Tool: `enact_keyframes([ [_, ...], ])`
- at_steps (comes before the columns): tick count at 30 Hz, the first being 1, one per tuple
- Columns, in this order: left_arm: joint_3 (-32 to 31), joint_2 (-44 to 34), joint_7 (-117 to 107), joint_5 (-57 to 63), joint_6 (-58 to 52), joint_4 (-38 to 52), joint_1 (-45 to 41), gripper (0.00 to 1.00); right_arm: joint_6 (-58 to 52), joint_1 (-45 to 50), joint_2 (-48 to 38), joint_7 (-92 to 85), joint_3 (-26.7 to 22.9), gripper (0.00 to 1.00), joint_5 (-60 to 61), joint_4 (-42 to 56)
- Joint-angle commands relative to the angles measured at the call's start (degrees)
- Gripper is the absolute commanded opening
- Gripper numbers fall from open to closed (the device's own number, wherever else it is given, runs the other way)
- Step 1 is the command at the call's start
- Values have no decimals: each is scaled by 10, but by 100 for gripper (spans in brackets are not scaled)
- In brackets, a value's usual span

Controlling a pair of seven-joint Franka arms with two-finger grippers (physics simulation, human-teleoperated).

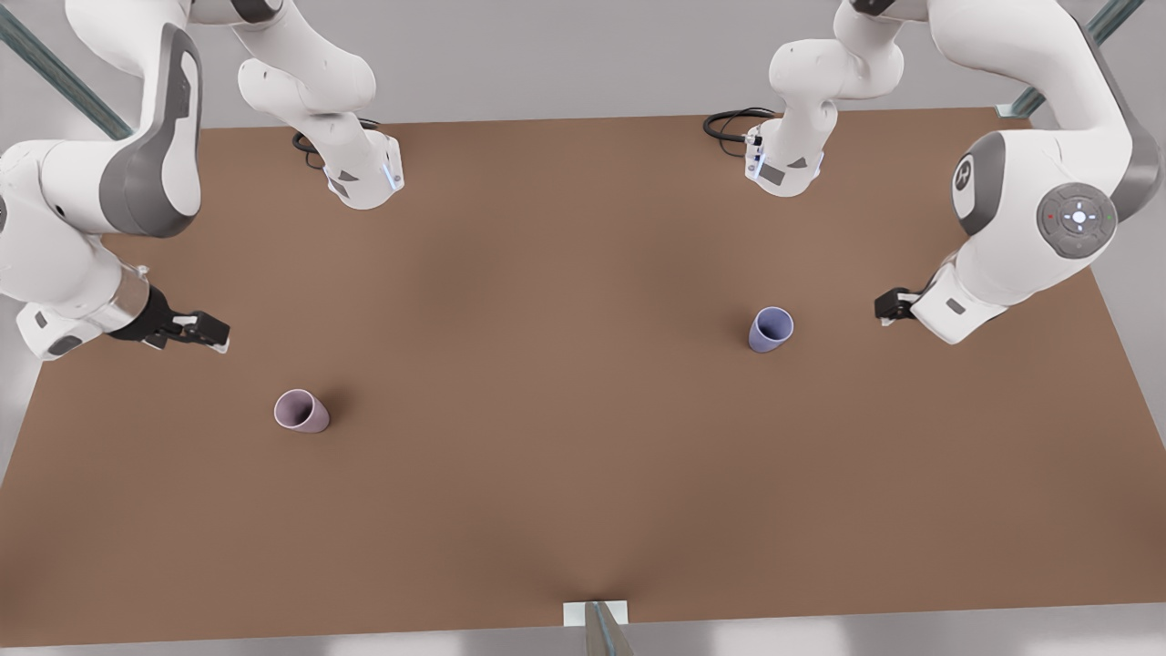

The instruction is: Stack the cups, with the pink cup at the bottom and the purple cup at the top

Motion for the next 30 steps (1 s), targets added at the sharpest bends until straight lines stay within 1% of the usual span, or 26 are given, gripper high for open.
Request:
enact_keyframes([
  [1,0,0,-1,4,0,0,-1,100,1,-3,3,0,0,100,0,3],
  [3,0,1,0,4,0,0,-1,100,19,-3,21,-11,-5,100,-1,1],
  [4,-1,1,0,3,0,-2,-1,100,34,-3,35,-39,-15,100,1,0],
  [7,-1,5,0,-1,2,-4,-1,100,81,-10,110,-93,-21,100,9,0],
  [9,-1,0,-1,-3,22,-33,-1,100,119,-7,140,-114,-27,100,12,-15],
  [10,-1,-4,-3,-3,26,-40,-1,100,179,-9,140,-144,-28,100,11,-64],
  [11,-1,-10,-3,-4,35,-51,-1,100,198,-9,142,-153,-28,100,12,-83],
  [15,-1,-19,-4,-7,52,-75,-1,100,228,-9,149,-194,-29,100,39,-129],
  [17,-1,-18,-4,-8,62,-82,-1,100,272,-6,153,-209,-29,100,41,-170],
  [21,-1,-16,-4,-7,62,-82,-1,100,312,-7,169,-219,-31,100,41,-199],
  [23,-1,-13,-4,-8,63,-82,-1,100,362,-9,169,-220,-31,100,42,-238],
  [26,-1,-13,-4,-7,64,-82,-1,100,369,-14,178,-229,-32,100,42,-243],
  [28,-1,-12,-4,-7,64,-82,-1,100,401,-15,185,-233,-32,100,41,-260],
  [30,-1,-12,-4,-8,64,-82,-1,100,409,-18,187,-236,-32,100,42,-265],
])
